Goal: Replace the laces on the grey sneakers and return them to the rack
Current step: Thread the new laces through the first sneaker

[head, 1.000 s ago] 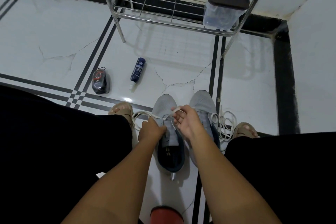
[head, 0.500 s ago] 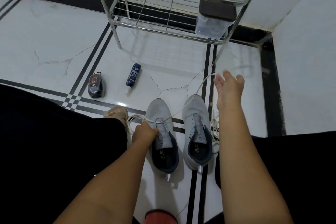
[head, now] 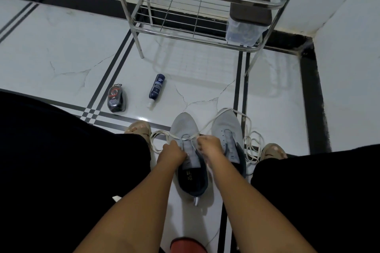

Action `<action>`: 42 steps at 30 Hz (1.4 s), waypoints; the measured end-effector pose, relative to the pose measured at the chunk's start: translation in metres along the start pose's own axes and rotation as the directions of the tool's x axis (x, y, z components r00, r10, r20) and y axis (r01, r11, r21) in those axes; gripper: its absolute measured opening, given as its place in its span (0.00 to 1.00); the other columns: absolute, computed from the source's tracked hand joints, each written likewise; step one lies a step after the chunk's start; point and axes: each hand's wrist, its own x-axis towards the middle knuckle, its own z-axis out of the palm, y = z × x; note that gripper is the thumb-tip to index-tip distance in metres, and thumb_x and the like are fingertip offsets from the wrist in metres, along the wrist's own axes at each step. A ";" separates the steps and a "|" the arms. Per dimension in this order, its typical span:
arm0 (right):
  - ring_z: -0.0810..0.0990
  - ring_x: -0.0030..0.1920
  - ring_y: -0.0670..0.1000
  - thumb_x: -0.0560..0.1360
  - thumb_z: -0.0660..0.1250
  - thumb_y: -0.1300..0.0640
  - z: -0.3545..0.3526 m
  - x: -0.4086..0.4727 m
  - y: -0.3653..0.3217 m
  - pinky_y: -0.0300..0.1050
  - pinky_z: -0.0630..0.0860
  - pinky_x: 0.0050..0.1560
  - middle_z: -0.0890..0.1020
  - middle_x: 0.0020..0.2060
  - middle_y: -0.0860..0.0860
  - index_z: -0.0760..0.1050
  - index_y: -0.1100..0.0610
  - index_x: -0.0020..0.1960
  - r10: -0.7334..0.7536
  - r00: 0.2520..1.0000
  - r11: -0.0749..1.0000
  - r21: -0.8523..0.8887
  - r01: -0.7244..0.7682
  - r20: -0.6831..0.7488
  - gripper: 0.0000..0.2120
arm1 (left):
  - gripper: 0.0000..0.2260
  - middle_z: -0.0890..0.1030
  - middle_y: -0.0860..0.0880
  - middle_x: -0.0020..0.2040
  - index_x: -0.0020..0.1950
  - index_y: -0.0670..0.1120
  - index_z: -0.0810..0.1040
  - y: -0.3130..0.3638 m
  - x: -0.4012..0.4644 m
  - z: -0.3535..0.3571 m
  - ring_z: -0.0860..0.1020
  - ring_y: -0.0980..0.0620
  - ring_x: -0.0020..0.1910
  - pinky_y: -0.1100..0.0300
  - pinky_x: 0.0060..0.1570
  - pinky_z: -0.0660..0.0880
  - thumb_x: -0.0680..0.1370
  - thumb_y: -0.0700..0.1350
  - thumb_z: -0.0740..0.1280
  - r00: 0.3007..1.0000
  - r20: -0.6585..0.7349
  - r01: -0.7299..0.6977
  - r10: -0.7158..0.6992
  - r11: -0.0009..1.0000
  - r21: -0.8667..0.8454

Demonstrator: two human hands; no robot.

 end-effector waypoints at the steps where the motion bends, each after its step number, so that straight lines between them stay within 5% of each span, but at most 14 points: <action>1: 0.68 0.25 0.49 0.75 0.65 0.60 0.001 0.003 -0.003 0.38 0.65 0.25 0.74 0.28 0.52 0.79 0.60 0.43 0.040 0.999 0.992 0.120 -0.042 0.025 0.06 | 0.20 0.74 0.40 0.60 0.63 0.43 0.69 0.000 -0.001 0.003 0.75 0.42 0.58 0.53 0.52 0.72 0.75 0.52 0.66 1.000 -0.014 -0.003 0.004 1.000 0.019; 4: 0.63 0.24 0.48 0.74 0.69 0.60 0.007 0.014 -0.005 0.35 0.58 0.19 0.71 0.26 0.53 0.73 0.60 0.38 0.097 0.994 0.976 0.193 -0.105 0.047 0.08 | 0.13 0.74 0.42 0.59 0.61 0.45 0.72 0.001 -0.007 0.015 0.75 0.42 0.57 0.53 0.51 0.71 0.78 0.48 0.62 0.997 -0.074 0.008 -0.009 1.000 -0.016; 7: 0.69 0.28 0.47 0.75 0.70 0.57 0.013 0.018 -0.006 0.37 0.67 0.26 0.73 0.29 0.50 0.72 0.56 0.35 0.057 0.996 0.996 0.069 -0.062 0.064 0.11 | 0.10 0.76 0.44 0.58 0.58 0.44 0.74 -0.004 -0.012 0.026 0.76 0.43 0.53 0.56 0.46 0.67 0.80 0.45 0.57 0.987 -0.159 0.015 -0.024 0.998 -0.061; 10: 0.67 0.30 0.50 0.76 0.65 0.59 0.019 0.023 -0.002 0.42 0.66 0.30 0.70 0.30 0.52 0.66 0.53 0.34 -0.004 1.000 0.999 0.036 0.004 -0.013 0.13 | 0.10 0.78 0.42 0.56 0.59 0.42 0.75 -0.005 -0.016 0.025 0.77 0.42 0.54 0.58 0.44 0.65 0.80 0.41 0.59 0.973 -0.230 -0.028 0.022 0.999 -0.024; 14: 0.75 0.36 0.53 0.79 0.58 0.56 0.017 0.028 0.001 0.47 0.71 0.34 0.79 0.40 0.58 0.68 0.49 0.42 -0.031 0.989 0.984 0.168 0.055 -0.144 0.07 | 0.09 0.79 0.44 0.54 0.47 0.44 0.74 -0.005 -0.013 0.021 0.76 0.45 0.47 0.59 0.41 0.66 0.80 0.39 0.54 0.972 -0.232 0.022 -0.024 1.000 -0.010; 18: 0.79 0.36 0.52 0.82 0.55 0.57 -0.001 0.032 -0.002 0.43 0.75 0.33 0.79 0.42 0.56 0.66 0.56 0.50 -0.015 0.978 0.963 0.260 0.069 -0.206 0.04 | 0.09 0.78 0.43 0.53 0.50 0.43 0.75 -0.005 -0.013 0.019 0.77 0.43 0.51 0.58 0.43 0.69 0.77 0.37 0.56 0.978 -0.211 0.007 0.008 0.998 0.069; 24: 0.83 0.40 0.54 0.83 0.56 0.57 -0.010 0.036 0.002 0.51 0.81 0.46 0.80 0.47 0.57 0.66 0.55 0.52 0.025 0.979 0.943 0.330 0.044 -0.202 0.02 | 0.10 0.78 0.42 0.54 0.53 0.43 0.75 0.001 -0.019 0.017 0.77 0.43 0.53 0.57 0.43 0.69 0.78 0.36 0.56 0.980 -0.198 0.018 0.004 0.994 0.110; 27: 0.83 0.41 0.53 0.82 0.56 0.55 -0.011 0.033 0.000 0.47 0.81 0.41 0.81 0.46 0.57 0.69 0.56 0.51 0.045 0.981 0.937 0.348 0.023 -0.187 0.06 | 0.10 0.79 0.43 0.55 0.54 0.44 0.76 0.002 -0.020 0.014 0.77 0.44 0.53 0.57 0.43 0.70 0.77 0.38 0.58 0.985 -0.173 0.014 -0.001 0.997 0.072; 30: 0.77 0.32 0.51 0.80 0.60 0.52 -0.011 0.025 -0.001 0.43 0.74 0.33 0.78 0.35 0.55 0.73 0.58 0.39 0.037 0.995 0.982 0.190 -0.019 -0.093 0.14 | 0.10 0.78 0.46 0.54 0.56 0.46 0.76 0.000 -0.021 0.012 0.77 0.46 0.53 0.58 0.43 0.70 0.77 0.46 0.62 0.989 -0.148 0.005 -0.006 1.000 -0.006; 32: 0.76 0.31 0.53 0.76 0.65 0.47 -0.007 0.017 0.004 0.44 0.72 0.35 0.77 0.32 0.53 0.74 0.56 0.35 -0.026 0.999 0.989 -0.148 0.019 -0.046 0.16 | 0.14 0.78 0.47 0.53 0.55 0.47 0.75 -0.001 -0.020 0.013 0.77 0.46 0.51 0.58 0.42 0.71 0.76 0.54 0.63 0.990 -0.139 0.010 -0.019 0.998 -0.061; 34: 0.80 0.42 0.55 0.71 0.68 0.45 0.001 0.010 0.015 0.44 0.74 0.43 0.79 0.40 0.52 0.78 0.55 0.42 -0.117 0.993 0.904 -0.416 0.092 -0.034 0.13 | 0.21 0.78 0.47 0.52 0.54 0.47 0.75 0.000 -0.019 0.014 0.78 0.46 0.50 0.57 0.41 0.71 0.75 0.63 0.61 0.989 -0.142 0.026 -0.042 0.993 -0.112; 36: 0.78 0.50 0.53 0.70 0.71 0.46 0.004 0.003 0.023 0.44 0.73 0.50 0.74 0.48 0.50 0.76 0.55 0.51 -0.190 0.982 0.869 -0.470 0.157 -0.022 0.16 | 0.24 0.77 0.47 0.52 0.55 0.46 0.74 0.000 -0.019 0.015 0.78 0.46 0.50 0.56 0.41 0.72 0.74 0.66 0.60 0.987 -0.149 0.033 -0.056 0.988 -0.150; 39: 0.78 0.48 0.54 0.72 0.69 0.51 0.004 0.001 0.020 0.45 0.75 0.50 0.76 0.45 0.49 0.76 0.53 0.46 -0.149 0.988 0.930 -0.345 0.127 -0.040 0.07 | 0.21 0.75 0.46 0.55 0.58 0.46 0.72 0.000 -0.020 0.016 0.77 0.45 0.53 0.55 0.45 0.73 0.74 0.61 0.64 0.989 -0.147 0.010 -0.024 0.996 -0.091; 42: 0.73 0.31 0.52 0.74 0.65 0.56 0.000 0.006 0.006 0.42 0.71 0.31 0.74 0.30 0.51 0.74 0.55 0.37 0.070 0.997 0.996 0.053 -0.068 -0.030 0.07 | 0.19 0.72 0.44 0.59 0.61 0.45 0.70 0.000 -0.021 0.018 0.75 0.43 0.57 0.53 0.50 0.73 0.76 0.55 0.65 0.989 -0.148 0.006 -0.010 0.999 -0.033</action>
